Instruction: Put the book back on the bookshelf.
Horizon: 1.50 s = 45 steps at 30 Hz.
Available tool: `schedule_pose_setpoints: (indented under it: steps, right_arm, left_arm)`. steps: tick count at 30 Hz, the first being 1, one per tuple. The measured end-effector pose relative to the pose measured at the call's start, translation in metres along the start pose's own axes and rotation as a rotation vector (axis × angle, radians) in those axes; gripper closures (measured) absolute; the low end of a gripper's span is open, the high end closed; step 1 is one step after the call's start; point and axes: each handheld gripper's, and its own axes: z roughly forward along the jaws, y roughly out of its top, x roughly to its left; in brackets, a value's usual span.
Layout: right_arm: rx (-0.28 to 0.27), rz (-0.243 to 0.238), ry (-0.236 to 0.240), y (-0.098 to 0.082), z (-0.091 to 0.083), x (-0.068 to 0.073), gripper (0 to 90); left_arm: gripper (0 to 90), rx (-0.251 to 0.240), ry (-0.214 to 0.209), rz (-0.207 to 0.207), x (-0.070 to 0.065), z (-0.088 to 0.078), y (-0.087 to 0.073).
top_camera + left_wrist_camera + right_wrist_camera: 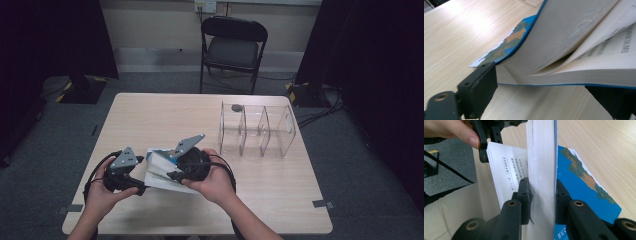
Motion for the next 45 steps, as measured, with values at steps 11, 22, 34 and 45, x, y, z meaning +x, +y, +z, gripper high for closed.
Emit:
schedule_pose_setpoints:
  steps: [11, 22, 34, 45]
  right_arm:
    - [0.021, 0.003, 0.029, 0.009, -0.009, -0.003, 72.8]
    - [0.025, 0.016, 0.056, 0.020, -0.021, -0.007, 72.6]
    - [0.031, 0.019, 0.055, 0.026, -0.020, -0.010, 72.5]
    - [0.017, 0.012, 0.060, 0.026, -0.019, -0.010, 72.5]
  left_arm:
    - [4.9, -0.005, -0.031, 0.062, -0.007, 0.000, 0.019]
    - [17.7, -0.051, -0.083, 0.112, -0.011, -0.011, 0.028]
    - [20.8, -0.049, -0.089, 0.111, -0.008, -0.011, 0.030]
    - [9.5, -0.068, -0.124, 0.105, -0.012, 0.002, 0.033]
